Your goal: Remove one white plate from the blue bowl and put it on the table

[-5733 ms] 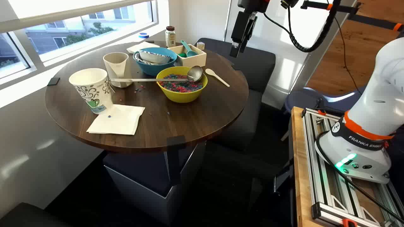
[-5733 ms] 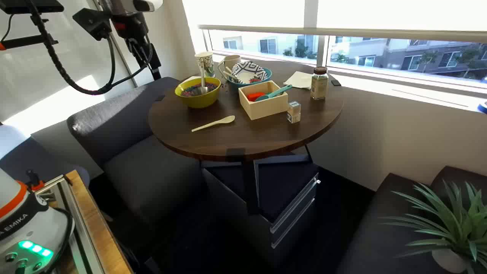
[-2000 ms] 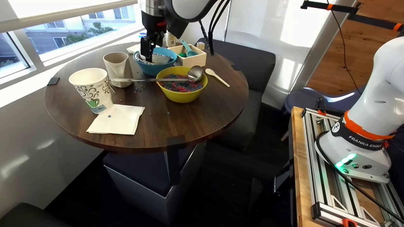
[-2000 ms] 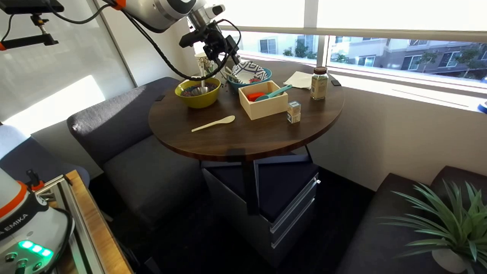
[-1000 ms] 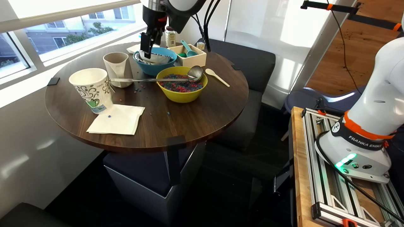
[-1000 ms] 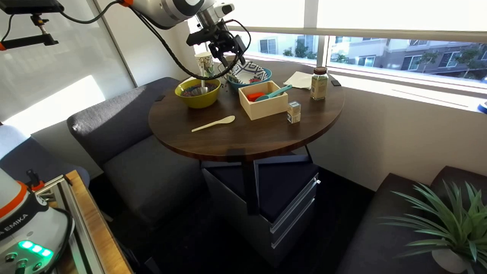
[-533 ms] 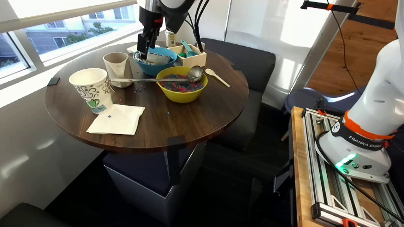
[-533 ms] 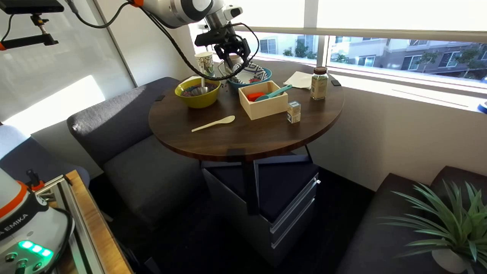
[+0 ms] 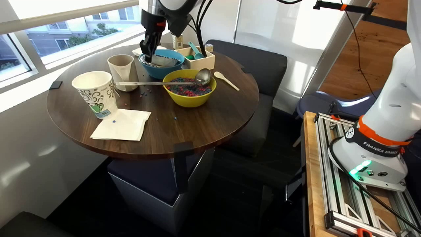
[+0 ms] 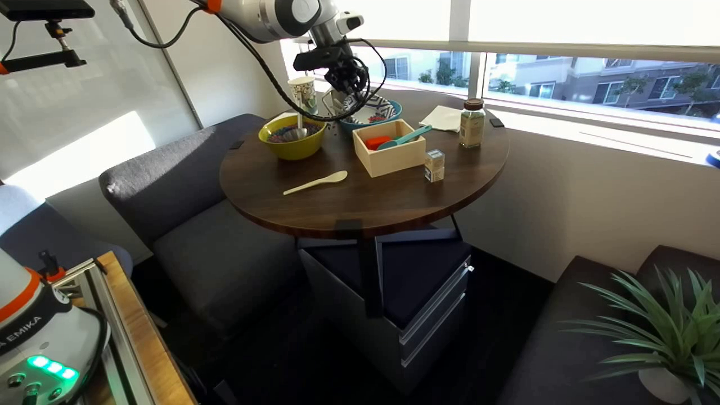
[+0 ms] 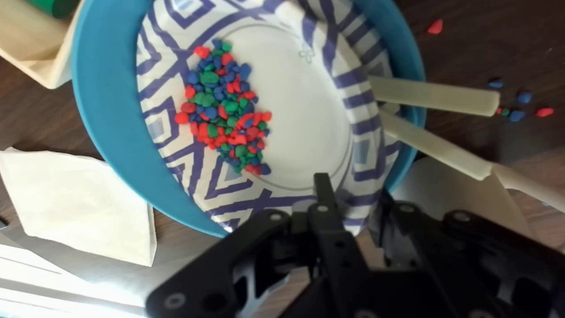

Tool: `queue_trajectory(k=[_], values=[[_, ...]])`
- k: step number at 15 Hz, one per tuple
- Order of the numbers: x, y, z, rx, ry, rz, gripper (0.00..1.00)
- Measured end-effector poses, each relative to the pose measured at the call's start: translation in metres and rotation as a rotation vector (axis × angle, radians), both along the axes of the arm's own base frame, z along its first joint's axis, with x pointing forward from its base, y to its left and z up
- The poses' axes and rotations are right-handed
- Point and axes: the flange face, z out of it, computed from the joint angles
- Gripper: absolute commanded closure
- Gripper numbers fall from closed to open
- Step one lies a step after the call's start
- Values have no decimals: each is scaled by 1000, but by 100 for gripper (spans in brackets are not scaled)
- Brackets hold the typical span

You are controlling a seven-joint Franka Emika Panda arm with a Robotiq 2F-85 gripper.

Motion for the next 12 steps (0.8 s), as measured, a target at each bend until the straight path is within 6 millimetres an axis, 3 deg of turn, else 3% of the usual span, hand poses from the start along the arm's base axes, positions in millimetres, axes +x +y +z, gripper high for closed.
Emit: queue_trajectory(k=[1,2,6,12], values=[[1,0,-2,3,3,-1,93],[1,0,-3,5,6,-2,88],[3,1,-3,11,7,-5,99],[3,6,0,8,21,-5,99]])
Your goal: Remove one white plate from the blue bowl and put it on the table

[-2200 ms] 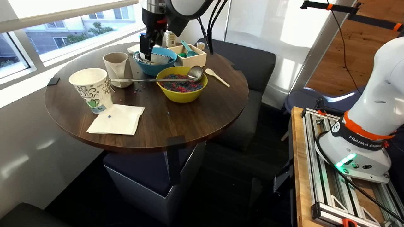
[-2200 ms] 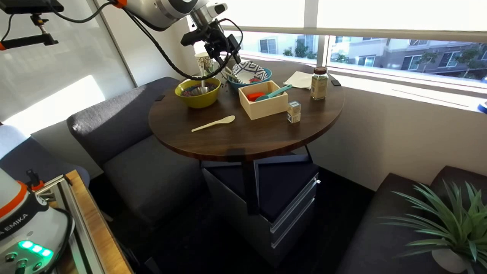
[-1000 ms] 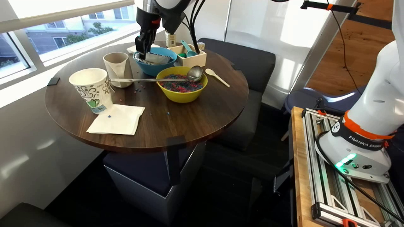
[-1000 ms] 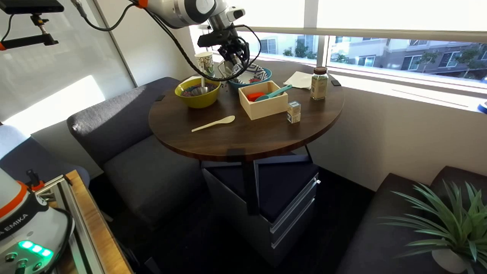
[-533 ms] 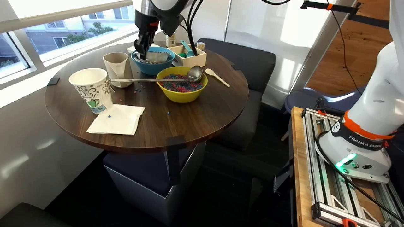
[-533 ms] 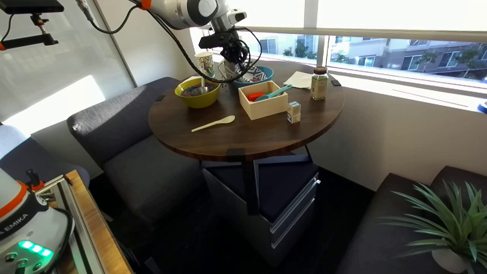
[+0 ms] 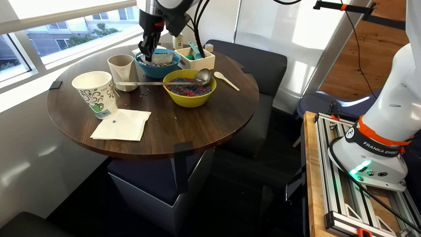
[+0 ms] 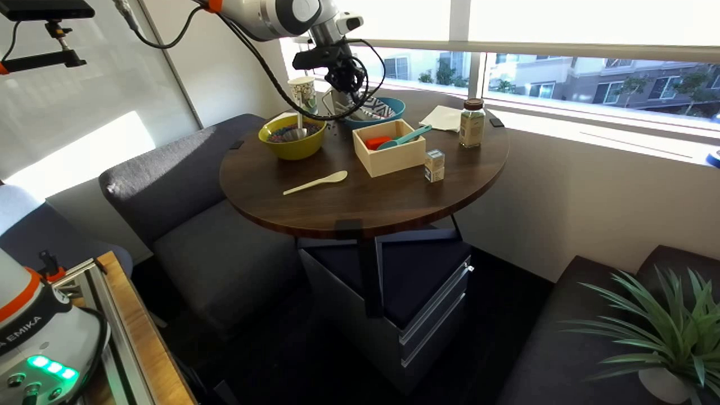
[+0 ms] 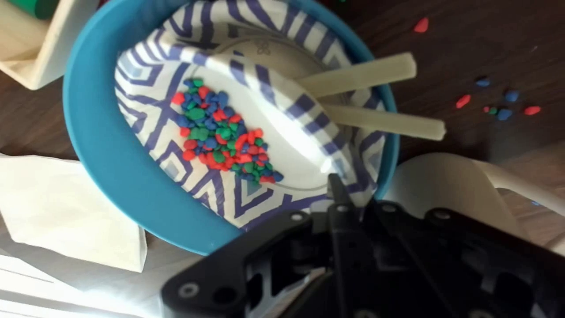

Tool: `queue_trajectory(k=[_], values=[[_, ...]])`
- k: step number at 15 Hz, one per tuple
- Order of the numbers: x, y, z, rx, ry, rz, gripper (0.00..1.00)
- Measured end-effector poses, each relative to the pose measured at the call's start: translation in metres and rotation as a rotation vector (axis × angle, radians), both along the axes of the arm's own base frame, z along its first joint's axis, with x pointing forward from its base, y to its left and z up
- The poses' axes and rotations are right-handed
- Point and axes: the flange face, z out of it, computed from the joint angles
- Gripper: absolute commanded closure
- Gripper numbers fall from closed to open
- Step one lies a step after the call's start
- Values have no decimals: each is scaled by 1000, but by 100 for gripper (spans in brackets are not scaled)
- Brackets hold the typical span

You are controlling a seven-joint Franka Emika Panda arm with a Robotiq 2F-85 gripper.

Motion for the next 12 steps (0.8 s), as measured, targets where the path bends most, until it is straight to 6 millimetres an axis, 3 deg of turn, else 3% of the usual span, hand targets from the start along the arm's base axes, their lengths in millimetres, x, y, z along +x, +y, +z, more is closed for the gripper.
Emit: queue_trajectory(k=[12], values=[[-4,30,13,-161,-48,-73,99]])
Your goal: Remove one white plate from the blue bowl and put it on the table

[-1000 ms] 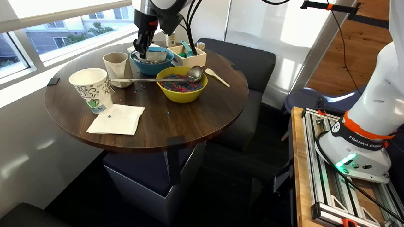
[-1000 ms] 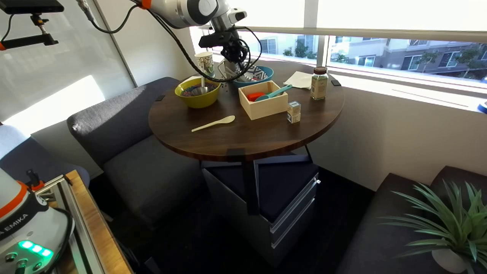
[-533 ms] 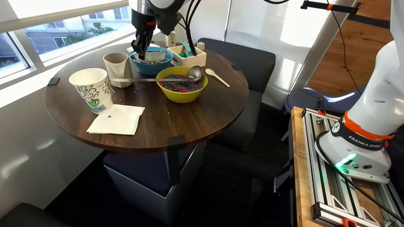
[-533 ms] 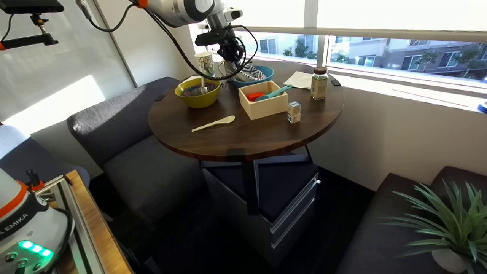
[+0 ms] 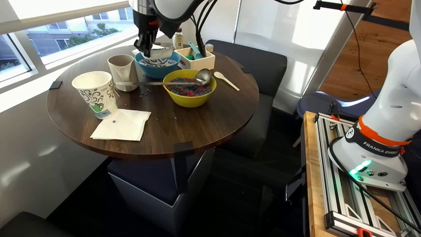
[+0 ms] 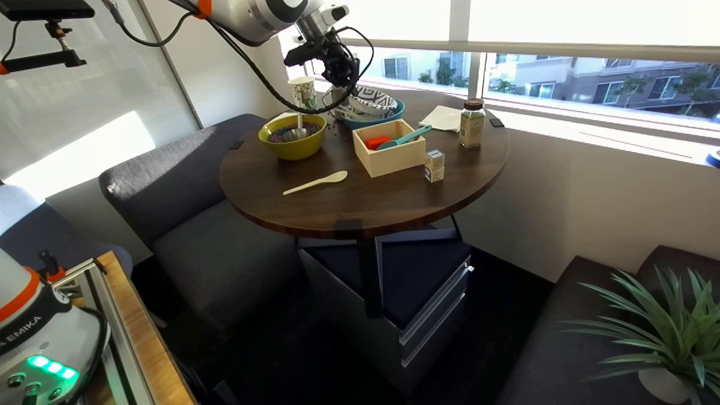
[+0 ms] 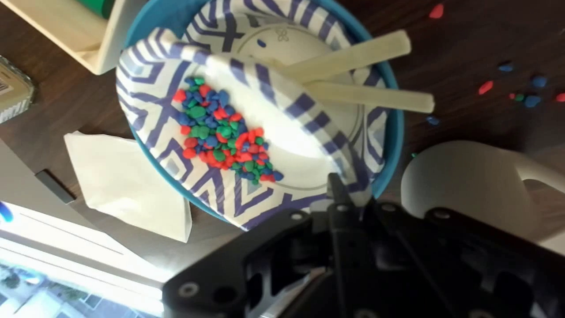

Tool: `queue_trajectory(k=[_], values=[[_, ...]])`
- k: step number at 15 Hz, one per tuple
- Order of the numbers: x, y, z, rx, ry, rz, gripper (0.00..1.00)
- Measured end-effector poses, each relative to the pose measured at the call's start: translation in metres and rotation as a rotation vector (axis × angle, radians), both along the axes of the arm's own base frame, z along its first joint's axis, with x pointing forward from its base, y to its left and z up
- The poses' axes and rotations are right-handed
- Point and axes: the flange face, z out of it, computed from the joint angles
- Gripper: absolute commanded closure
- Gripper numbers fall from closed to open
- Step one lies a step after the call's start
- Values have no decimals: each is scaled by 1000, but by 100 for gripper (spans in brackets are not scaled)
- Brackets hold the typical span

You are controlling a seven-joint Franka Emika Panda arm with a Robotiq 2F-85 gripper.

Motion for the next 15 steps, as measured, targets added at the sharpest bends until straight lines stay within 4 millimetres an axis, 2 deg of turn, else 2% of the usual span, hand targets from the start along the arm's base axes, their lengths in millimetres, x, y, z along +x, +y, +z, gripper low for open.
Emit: queue_trajectory(k=[6,11,15], values=[[2,7,19,-96,-99,-15,99],[12,-11,44,-117,-183,-22,99],[28,-26,58,-131,-227,-8,99]])
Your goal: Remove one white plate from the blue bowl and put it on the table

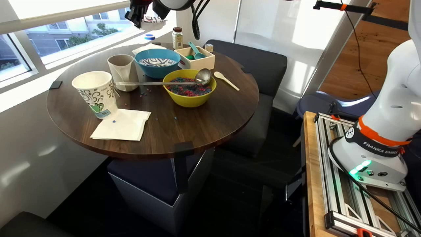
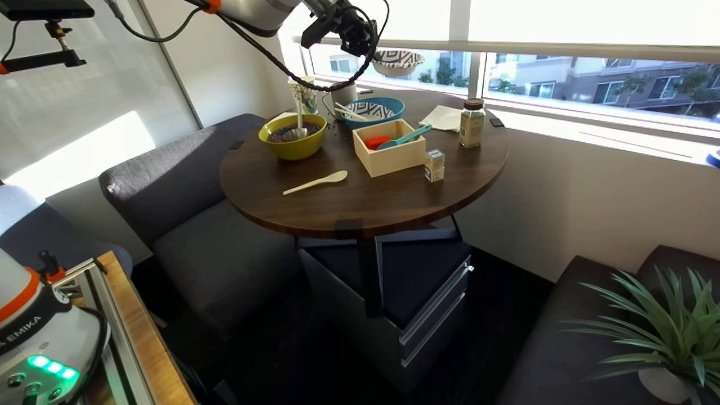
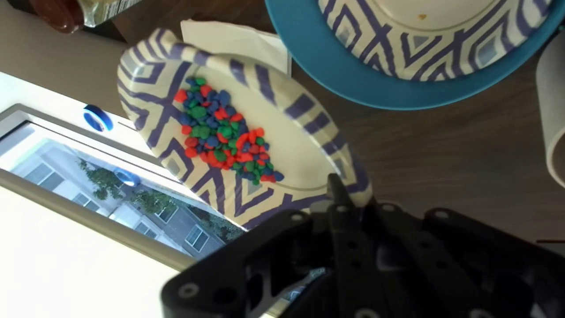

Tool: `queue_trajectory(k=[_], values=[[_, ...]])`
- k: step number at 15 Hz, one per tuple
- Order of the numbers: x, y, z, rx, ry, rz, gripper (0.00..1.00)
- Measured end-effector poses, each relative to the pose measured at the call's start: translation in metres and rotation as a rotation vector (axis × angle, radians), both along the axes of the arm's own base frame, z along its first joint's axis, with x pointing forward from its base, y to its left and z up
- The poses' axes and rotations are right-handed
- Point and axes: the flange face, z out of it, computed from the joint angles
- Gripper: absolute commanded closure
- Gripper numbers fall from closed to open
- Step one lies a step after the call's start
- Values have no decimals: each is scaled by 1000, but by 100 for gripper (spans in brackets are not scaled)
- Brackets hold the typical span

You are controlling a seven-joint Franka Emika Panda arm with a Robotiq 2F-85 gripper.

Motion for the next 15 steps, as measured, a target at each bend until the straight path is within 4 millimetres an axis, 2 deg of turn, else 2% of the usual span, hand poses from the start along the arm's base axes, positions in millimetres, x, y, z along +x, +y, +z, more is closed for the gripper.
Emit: queue_trajectory(k=[5,10,15], values=[[27,-21,-7,-7,-27,-10,99],[56,-23,-29,58,-55,-30,99],[76,-27,-61,116,-66,-31,99]])
